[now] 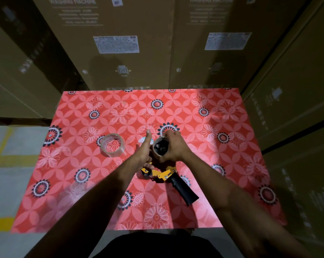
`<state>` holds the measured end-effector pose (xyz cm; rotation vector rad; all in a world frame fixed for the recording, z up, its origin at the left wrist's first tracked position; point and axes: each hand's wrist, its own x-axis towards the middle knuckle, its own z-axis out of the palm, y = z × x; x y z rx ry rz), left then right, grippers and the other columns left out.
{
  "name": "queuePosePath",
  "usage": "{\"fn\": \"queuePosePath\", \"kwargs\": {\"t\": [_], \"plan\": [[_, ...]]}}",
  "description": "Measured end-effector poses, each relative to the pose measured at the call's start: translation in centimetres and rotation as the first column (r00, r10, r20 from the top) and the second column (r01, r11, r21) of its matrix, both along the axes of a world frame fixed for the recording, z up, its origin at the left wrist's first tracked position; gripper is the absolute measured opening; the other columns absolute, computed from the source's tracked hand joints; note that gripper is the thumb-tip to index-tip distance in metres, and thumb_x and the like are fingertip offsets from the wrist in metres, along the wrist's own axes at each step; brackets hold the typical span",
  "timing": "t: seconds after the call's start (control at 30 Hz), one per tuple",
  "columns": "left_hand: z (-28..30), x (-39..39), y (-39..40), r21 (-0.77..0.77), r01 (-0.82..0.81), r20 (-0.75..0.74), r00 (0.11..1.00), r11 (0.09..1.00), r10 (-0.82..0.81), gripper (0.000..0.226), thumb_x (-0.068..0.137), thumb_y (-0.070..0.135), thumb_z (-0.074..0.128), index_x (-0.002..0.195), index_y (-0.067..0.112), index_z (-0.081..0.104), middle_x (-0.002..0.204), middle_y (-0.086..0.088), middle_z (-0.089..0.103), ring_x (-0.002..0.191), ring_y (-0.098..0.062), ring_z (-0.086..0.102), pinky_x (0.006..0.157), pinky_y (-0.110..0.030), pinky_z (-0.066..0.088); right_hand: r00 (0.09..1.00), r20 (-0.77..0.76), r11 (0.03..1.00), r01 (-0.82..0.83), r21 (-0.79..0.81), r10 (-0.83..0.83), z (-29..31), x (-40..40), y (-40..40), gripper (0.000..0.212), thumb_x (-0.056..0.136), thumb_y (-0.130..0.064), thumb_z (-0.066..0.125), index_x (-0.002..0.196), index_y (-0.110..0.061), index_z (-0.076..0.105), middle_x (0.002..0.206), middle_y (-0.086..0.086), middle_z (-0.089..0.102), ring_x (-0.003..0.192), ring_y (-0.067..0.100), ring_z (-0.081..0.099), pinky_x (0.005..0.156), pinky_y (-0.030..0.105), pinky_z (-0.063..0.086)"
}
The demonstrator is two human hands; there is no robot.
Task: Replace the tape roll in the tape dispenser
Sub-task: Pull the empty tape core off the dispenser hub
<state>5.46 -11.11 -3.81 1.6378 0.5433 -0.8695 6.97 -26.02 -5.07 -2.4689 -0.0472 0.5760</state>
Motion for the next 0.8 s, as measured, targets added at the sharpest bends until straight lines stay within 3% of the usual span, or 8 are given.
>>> {"fn": "queuePosePath", "kwargs": {"t": [0.13,0.27,0.4,0.47,0.53,0.6,0.73,0.8], "plan": [[-0.1,0.1,0.4,-0.059,0.03,-0.015,0.999,0.998,-0.031,0.116,0.075,0.093,0.015,0.152,0.01,0.039,0.158,-0.03,0.009,0.142,-0.053,0.013,0.045,-0.029,0.054,1.0,0.018,0.983,-0.006,0.184,0.003,0.0,0.5,-1.3,0.104,0.025,-0.047,0.072,0.124,-0.018,0.06,0.119,0.008,0.06,0.105,0.025,0.059,0.079,0.028,0.047],[0.2,0.1,0.9,-0.094,0.025,-0.027,0.999,0.995,-0.027,0.114,0.076,0.093,0.016,0.153,0.012,0.036,0.157,-0.029,-0.001,0.141,-0.053,0.008,0.052,-0.033,0.059,0.998,-0.043,0.902,0.066,0.427,-0.052,-0.8,0.4,-2.5,0.089,0.033,-0.017,0.085,0.12,-0.021,0.068,0.123,0.005,0.065,0.111,0.027,0.066,0.094,0.046,0.057],[1.7,-0.3,0.7,-0.068,0.046,-0.032,0.998,0.997,-0.048,0.106,0.085,0.085,0.011,0.151,0.007,0.038,0.153,-0.032,0.009,0.139,-0.05,0.017,0.053,-0.035,0.06,0.994,-0.095,0.922,0.08,0.38,-0.047,-0.3,0.1,-2.0,0.096,0.04,-0.016,0.088,0.131,-0.019,0.059,0.13,0.006,0.059,0.117,0.028,0.061,0.099,0.044,0.055],[2.3,-0.5,0.5,-0.088,0.029,-0.039,0.999,0.996,-0.033,0.1,0.09,0.078,0.008,0.134,0.0,0.051,0.133,-0.034,0.044,0.119,-0.045,0.048,0.067,-0.042,0.062,0.996,-0.069,0.958,0.081,0.274,-0.064,-0.4,-0.5,-1.1,0.108,0.044,-0.029,0.094,0.139,-0.015,0.045,0.134,0.009,0.047,0.119,0.024,0.052,0.101,0.034,0.048],[2.2,-0.6,0.4,-0.088,0.007,-0.044,0.999,0.996,-0.011,0.083,0.094,0.074,0.006,0.107,0.009,0.055,0.065,-0.018,0.073,0.06,-0.023,0.074,0.08,-0.047,0.057,0.993,-0.034,0.971,0.121,0.204,-0.117,-0.4,-0.7,-0.4,0.108,0.047,-0.035,0.099,0.133,-0.011,0.039,0.129,0.008,0.04,0.111,0.019,0.043,0.091,0.027,0.043],[2.2,-0.4,0.3,-0.063,0.013,-0.056,0.998,0.998,-0.017,0.081,0.092,0.075,0.005,0.095,0.013,0.057,0.035,0.005,0.046,0.032,-0.004,0.041,0.073,-0.045,0.059,0.995,0.021,0.983,0.096,0.155,-0.1,0.2,-0.5,-0.4,0.09,0.05,-0.032,0.097,0.117,-0.014,0.04,0.119,0.006,0.046,0.102,0.02,0.047,0.076,0.026,0.041],[1.2,0.0,0.7,-0.053,0.037,-0.057,0.998,0.998,-0.04,0.101,0.084,0.085,0.013,0.136,0.009,0.054,0.051,0.0,0.051,0.039,-0.015,0.041,0.062,-0.045,0.064,0.996,-0.073,0.953,0.063,0.298,-0.043,1.4,0.2,-1.8,0.08,0.047,-0.017,0.089,0.12,-0.012,0.056,0.113,0.001,0.059,0.1,0.021,0.059,0.075,0.025,0.047],[1.5,-0.2,0.6,-0.066,0.017,-0.045,0.999,0.998,-0.02,0.102,0.086,0.084,0.015,0.155,0.01,0.03,0.127,-0.03,0.064,0.093,-0.049,0.068,0.071,-0.047,0.063,0.992,-0.126,0.904,0.062,0.423,-0.01,0.8,0.4,-2.6,0.085,0.041,-0.009,0.084,0.122,-0.016,0.062,0.118,0.002,0.063,0.108,0.025,0.064,0.084,0.034,0.056]]}}
